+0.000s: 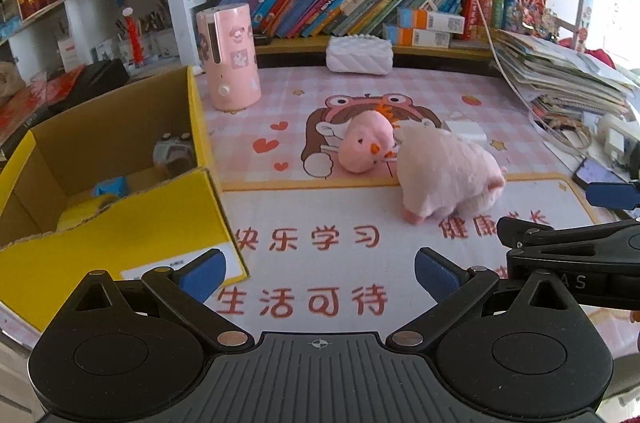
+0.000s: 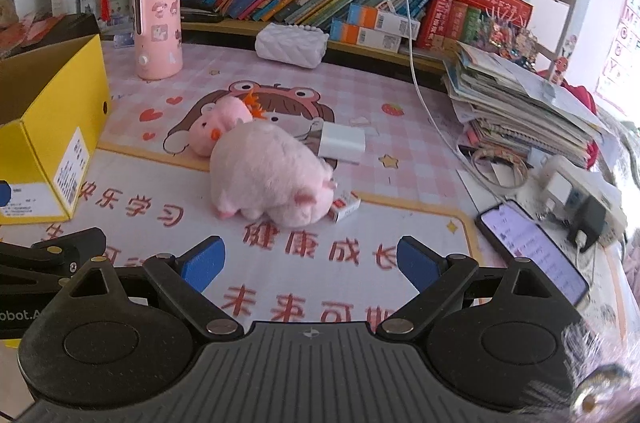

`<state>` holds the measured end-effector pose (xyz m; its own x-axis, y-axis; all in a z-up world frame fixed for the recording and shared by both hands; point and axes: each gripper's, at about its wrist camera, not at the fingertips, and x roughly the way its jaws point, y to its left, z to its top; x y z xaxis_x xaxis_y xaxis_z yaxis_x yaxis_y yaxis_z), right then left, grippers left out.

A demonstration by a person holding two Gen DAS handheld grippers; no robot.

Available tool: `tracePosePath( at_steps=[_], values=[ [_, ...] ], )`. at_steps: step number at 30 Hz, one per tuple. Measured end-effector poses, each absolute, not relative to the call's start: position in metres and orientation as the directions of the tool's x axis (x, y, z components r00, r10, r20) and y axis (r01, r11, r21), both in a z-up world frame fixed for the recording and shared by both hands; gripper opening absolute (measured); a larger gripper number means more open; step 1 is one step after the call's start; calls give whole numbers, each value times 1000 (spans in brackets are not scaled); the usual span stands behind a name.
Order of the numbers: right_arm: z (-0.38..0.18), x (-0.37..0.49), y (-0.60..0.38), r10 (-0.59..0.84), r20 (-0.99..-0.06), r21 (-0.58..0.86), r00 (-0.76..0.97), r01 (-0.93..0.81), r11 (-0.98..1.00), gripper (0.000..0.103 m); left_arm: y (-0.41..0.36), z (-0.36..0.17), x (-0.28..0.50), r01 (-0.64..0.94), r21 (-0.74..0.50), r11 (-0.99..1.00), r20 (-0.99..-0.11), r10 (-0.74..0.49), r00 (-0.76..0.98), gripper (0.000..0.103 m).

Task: Organize objects
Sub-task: 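Move the right tool to the pink plush pig while the left tool approaches the pink chick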

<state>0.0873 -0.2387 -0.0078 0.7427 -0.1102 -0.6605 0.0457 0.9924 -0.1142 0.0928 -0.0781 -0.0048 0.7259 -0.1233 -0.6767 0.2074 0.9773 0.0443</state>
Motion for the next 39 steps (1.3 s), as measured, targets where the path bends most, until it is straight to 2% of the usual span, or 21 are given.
tracePosePath(
  at_steps=[20,30,39],
  values=[
    [-14,138,-275,14,-659,-52,752,-64,997,90,-111,-6,125,114,107,988,-675,-12,738,102],
    [-23,163,-282,64,-671,-31,739,-115,993,90,-115,-10,140,102,107,989,-691,0,723,102],
    [-30,192,-271,221,-685,-113,694,-402,909,88,-115,-16,143,104,100,989,-715,-1,699,102]
  ],
)
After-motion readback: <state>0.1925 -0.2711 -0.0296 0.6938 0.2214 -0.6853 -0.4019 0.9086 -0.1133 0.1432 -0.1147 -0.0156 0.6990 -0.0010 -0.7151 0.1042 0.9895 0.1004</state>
